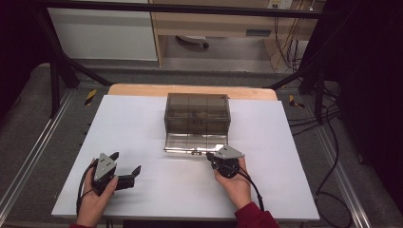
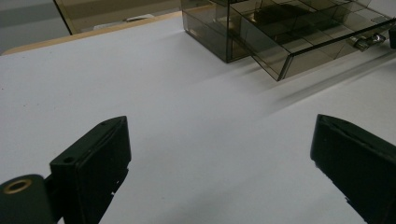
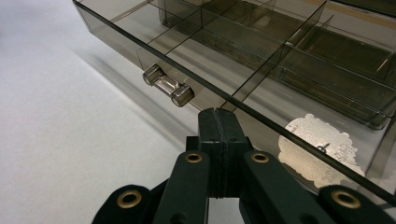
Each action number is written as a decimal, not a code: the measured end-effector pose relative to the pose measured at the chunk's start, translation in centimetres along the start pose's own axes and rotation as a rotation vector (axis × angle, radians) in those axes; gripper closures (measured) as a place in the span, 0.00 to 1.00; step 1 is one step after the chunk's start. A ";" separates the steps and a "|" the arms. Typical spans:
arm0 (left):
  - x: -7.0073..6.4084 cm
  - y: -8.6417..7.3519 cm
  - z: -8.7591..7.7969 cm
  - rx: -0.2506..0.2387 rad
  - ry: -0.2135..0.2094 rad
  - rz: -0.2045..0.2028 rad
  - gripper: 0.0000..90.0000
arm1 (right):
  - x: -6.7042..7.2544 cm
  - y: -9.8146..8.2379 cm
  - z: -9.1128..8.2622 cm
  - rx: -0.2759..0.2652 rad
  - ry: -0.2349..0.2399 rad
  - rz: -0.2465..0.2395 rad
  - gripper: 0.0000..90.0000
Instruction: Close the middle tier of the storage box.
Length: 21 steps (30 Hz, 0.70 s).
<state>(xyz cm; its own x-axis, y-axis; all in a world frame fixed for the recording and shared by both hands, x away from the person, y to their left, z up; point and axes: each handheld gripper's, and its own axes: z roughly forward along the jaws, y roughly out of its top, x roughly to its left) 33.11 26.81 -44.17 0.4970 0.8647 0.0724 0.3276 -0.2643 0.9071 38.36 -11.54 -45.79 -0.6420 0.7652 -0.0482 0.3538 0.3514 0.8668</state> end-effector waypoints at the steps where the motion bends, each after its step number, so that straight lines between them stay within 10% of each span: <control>1: 0.0 0.0 0.0 -0.001 0.000 -0.001 0.06 | 0.0 0.1 0.0 -0.004 -0.001 -0.002 1.00; 21: -0.2 0.1 0.1 -0.004 -0.009 0.007 0.06 | 0.1 0.2 -0.2 -0.005 -0.013 -0.019 1.00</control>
<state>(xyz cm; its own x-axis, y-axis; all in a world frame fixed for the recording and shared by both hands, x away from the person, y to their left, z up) 33.08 26.55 -44.10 0.5063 0.8591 0.0748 0.3214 -0.2685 0.9081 38.21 -11.53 -45.53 -0.6399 0.7652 -0.0708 0.3379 0.3629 0.8684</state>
